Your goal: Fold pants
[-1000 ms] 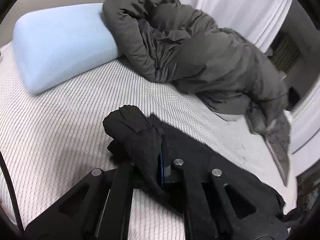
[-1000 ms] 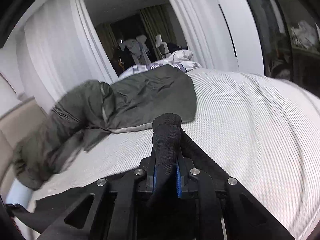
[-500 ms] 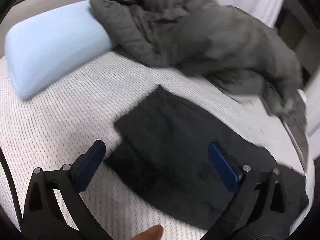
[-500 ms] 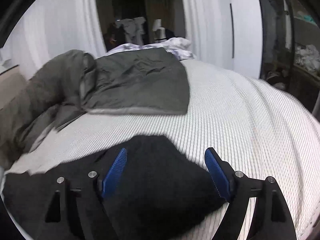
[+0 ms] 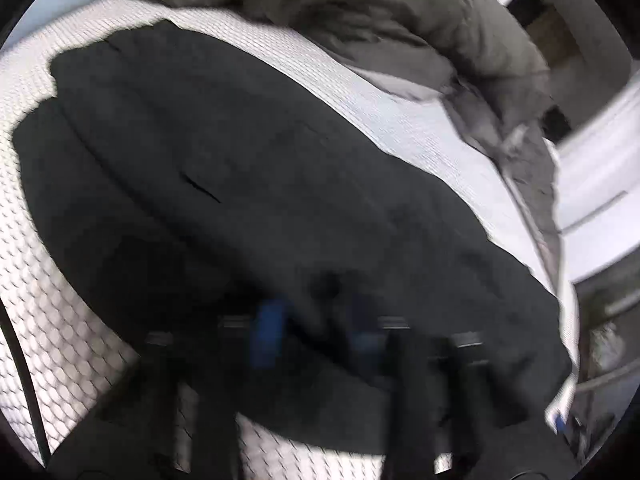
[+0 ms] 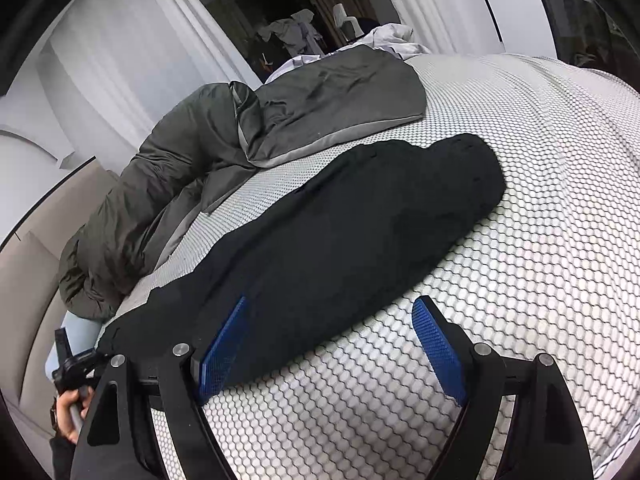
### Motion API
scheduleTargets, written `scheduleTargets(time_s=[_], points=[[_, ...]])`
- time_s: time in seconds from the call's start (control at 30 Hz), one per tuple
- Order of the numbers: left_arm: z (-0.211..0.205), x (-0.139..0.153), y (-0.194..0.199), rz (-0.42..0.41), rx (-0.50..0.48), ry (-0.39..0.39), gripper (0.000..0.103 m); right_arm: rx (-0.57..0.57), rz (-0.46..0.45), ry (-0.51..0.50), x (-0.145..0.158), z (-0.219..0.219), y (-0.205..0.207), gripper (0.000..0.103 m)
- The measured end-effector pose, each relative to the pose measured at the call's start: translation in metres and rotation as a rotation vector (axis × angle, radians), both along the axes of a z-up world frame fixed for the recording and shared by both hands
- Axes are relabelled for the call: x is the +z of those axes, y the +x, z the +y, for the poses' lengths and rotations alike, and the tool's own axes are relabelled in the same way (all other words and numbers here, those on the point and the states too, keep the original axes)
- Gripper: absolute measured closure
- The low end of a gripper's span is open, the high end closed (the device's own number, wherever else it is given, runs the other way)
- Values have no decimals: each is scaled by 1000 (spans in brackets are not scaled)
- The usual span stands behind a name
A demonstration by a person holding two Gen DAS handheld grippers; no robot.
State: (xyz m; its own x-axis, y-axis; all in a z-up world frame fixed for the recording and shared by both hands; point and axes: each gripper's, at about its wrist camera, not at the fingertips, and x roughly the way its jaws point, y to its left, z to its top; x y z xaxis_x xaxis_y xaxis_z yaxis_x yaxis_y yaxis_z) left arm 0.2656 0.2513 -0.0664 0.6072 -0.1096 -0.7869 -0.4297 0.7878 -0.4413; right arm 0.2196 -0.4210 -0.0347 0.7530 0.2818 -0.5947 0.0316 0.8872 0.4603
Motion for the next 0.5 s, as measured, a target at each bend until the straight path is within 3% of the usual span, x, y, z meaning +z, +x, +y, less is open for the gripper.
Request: scheduleTargets(time_s=[0.07, 0.2, 0.27, 0.33, 0.37, 0.43, 0.5], points=[[7, 3, -10, -57, 17, -36, 103, -9, -3, -12, 2, -5, -3, 18], [17, 25, -43, -135, -42, 31, 102, -34, -7, 1, 1, -19, -7, 18], [24, 29, -53, -124, -34, 49, 102, -46, 3, 6, -4, -24, -6, 18], [27, 24, -47, -59, -43, 92, 99, -56, 25, 25, -12, -26, 0, 18], [31, 20, -46, -29, -41, 73, 98, -58, 34, 42, -15, -27, 2, 18], [37, 14, -47, 10, -24, 20, 91, -61, 41, 56, -20, -29, 4, 18], [44, 14, -54, -23, -15, 13, 77, -56, 46, 78, -24, -30, 5, 18]])
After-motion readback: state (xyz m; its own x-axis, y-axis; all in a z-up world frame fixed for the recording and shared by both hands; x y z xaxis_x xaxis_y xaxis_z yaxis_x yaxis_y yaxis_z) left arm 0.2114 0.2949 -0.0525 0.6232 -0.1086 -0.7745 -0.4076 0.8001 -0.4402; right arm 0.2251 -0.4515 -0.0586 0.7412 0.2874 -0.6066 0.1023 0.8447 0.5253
